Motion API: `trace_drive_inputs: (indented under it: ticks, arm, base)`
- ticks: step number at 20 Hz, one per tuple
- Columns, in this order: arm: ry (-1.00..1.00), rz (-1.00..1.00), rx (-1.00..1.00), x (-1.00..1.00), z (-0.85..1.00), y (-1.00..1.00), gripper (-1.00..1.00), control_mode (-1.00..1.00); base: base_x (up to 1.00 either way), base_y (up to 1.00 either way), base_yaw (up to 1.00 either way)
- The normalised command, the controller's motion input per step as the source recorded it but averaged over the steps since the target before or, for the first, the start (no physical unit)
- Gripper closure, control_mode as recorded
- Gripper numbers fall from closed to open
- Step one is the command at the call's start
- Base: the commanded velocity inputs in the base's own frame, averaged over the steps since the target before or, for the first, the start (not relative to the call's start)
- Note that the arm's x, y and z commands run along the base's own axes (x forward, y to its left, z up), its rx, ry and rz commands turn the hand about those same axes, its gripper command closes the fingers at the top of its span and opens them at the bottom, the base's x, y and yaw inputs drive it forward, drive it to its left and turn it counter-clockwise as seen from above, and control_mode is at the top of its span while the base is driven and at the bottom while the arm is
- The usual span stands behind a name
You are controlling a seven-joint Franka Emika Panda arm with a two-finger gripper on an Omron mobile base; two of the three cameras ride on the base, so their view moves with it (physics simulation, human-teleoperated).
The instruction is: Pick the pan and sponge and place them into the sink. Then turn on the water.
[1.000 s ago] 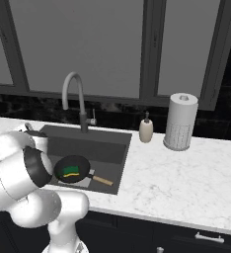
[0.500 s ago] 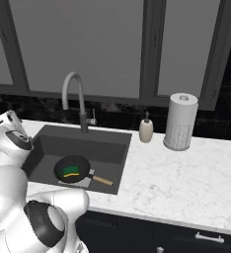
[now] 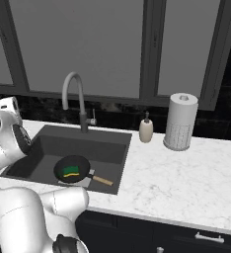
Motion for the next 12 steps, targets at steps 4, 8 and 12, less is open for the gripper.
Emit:
trace_drive_inputs:
  ticks: [4,8,12]
  arm:
    - [0.29,0.00,0.40,-0.16,0.51,-0.52,-1.00,-1.00]
    - [0.16,-0.02,0.44,-0.17,0.16,-0.66,-1.00,-1.00]
    - [0.04,-0.03,0.42,-0.13,0.00,-0.68,-1.00,-1.00]
  base:
    - [0.00,0.00,0.00]
    - [0.00,0.00,0.00]
    - [0.00,0.00,0.00]
